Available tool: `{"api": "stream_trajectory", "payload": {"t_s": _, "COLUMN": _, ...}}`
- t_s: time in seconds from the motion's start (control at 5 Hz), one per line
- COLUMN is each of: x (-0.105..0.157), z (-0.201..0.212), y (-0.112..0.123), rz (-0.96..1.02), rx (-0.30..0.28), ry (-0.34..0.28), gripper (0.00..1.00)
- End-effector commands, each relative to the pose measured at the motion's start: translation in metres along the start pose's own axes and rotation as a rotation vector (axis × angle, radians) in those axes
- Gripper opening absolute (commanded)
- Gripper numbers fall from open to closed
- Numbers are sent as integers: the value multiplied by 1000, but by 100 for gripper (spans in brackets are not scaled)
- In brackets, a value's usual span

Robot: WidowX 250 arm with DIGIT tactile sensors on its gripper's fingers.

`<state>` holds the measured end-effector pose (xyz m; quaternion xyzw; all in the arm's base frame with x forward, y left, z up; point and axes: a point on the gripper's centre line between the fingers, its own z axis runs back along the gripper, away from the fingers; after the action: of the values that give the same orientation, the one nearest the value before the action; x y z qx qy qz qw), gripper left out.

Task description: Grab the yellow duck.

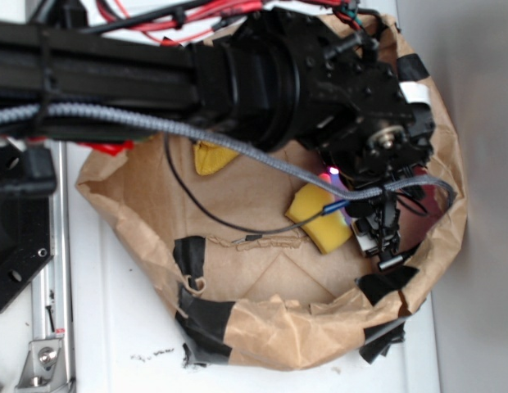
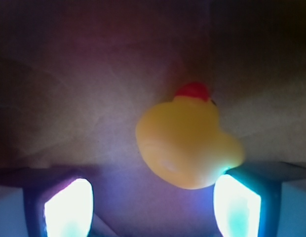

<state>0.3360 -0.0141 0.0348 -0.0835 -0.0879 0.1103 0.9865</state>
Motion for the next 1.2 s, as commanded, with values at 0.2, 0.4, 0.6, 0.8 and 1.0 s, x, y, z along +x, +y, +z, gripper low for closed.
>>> {"api": "stream_trajectory", "payload": {"t_s": 0.2, "x": 13, "z": 14, "y": 7, "rz": -143, "rx": 100, "ry": -244, "gripper": 100}}
{"api": "stream_trajectory", "payload": {"t_s": 0.4, "x": 12, "z": 12, "y": 3, "rz": -203, "rx": 46, "ry": -261, "gripper": 100}}
{"api": "stream_trajectory", "payload": {"t_s": 0.6, "x": 8, "z": 5, "y": 2, "rz": -245, "rx": 59, "ry": -214, "gripper": 0}}
{"api": "stream_trajectory", "payload": {"t_s": 0.8, "x": -2, "z": 24, "y": 2, "rz": -290, "rx": 109, "ry": -117, "gripper": 0}}
{"api": "stream_trajectory", "payload": {"t_s": 1.0, "x": -16, "z": 73, "y": 5, "rz": -298, "rx": 75, "ry": -41, "gripper": 0}}
